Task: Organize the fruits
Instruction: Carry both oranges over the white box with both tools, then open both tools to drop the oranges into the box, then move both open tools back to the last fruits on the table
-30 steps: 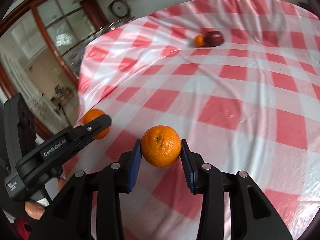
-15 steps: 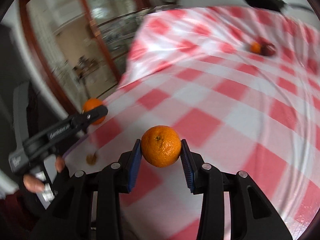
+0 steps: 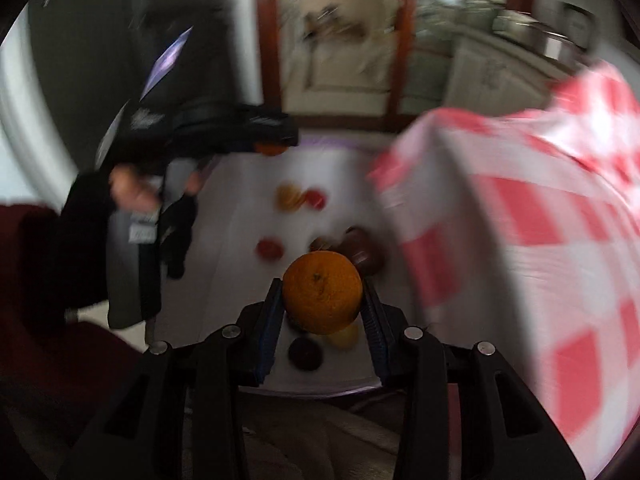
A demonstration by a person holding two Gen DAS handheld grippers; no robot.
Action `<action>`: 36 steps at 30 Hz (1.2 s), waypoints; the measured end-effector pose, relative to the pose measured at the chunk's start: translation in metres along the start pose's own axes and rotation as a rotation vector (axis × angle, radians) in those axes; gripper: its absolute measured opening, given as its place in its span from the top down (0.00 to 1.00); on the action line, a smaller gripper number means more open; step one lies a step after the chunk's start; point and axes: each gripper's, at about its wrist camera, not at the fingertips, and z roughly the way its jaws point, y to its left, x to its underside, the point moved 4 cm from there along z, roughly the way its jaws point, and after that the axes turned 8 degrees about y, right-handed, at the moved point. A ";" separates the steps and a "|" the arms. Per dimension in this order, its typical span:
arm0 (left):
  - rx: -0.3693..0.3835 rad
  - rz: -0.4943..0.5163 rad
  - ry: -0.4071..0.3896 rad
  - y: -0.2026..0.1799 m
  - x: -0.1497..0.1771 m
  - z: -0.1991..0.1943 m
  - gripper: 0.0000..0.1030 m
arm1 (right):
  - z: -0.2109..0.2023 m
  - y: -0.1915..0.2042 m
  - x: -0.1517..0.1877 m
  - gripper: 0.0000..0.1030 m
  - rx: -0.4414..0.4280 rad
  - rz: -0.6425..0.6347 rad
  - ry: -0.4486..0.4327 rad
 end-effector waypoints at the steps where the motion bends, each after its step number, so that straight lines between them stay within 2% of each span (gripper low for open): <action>1: -0.022 -0.017 0.026 0.008 0.003 0.007 0.57 | 0.012 0.007 -0.001 0.62 0.006 -0.034 0.038; 3: -0.067 -0.040 0.079 0.023 0.010 0.023 0.57 | 0.033 0.013 -0.001 0.62 0.011 -0.061 0.101; 6: -0.122 -0.052 0.147 0.035 0.015 0.040 0.57 | 0.064 0.010 0.002 0.62 -0.011 -0.034 0.198; 8: -0.149 -0.036 0.139 0.036 0.011 0.041 0.56 | 0.080 0.007 0.006 0.62 -0.007 -0.021 0.250; 9: -0.201 -0.002 0.152 0.033 0.010 0.046 0.56 | 0.088 0.005 0.007 0.62 -0.002 -0.020 0.274; 10: -0.219 0.014 0.167 0.032 0.011 0.049 0.56 | 0.099 0.003 0.011 0.62 0.012 -0.026 0.303; 11: -0.218 0.017 0.190 0.031 0.011 0.053 0.56 | 0.109 0.002 0.015 0.62 0.015 -0.024 0.340; 14: -0.250 0.057 0.187 0.026 0.011 0.055 0.56 | 0.124 -0.003 0.022 0.62 0.010 -0.014 0.392; 17: -0.298 0.108 0.178 0.020 0.018 0.056 0.55 | 0.133 -0.005 0.023 0.62 0.002 -0.028 0.406; 21: -0.315 0.119 0.193 0.016 0.027 0.058 0.55 | 0.137 0.001 0.028 0.61 0.009 -0.060 0.423; 23: -0.318 0.117 0.203 0.016 0.028 0.059 0.49 | 0.137 0.001 0.029 0.58 0.013 -0.064 0.428; 25: -0.319 0.104 0.195 0.017 0.027 0.059 0.27 | 0.141 0.000 0.028 0.48 0.019 -0.061 0.430; 27: -0.327 0.086 0.168 0.019 0.024 0.055 0.21 | 0.138 -0.001 0.027 0.44 0.019 -0.060 0.421; 31: -0.343 0.071 0.172 0.023 0.023 0.058 0.17 | 0.123 0.006 0.029 0.32 0.021 -0.085 0.400; 36: -0.362 0.073 0.174 0.022 0.023 0.061 0.15 | 0.117 0.006 0.027 0.30 0.029 -0.098 0.383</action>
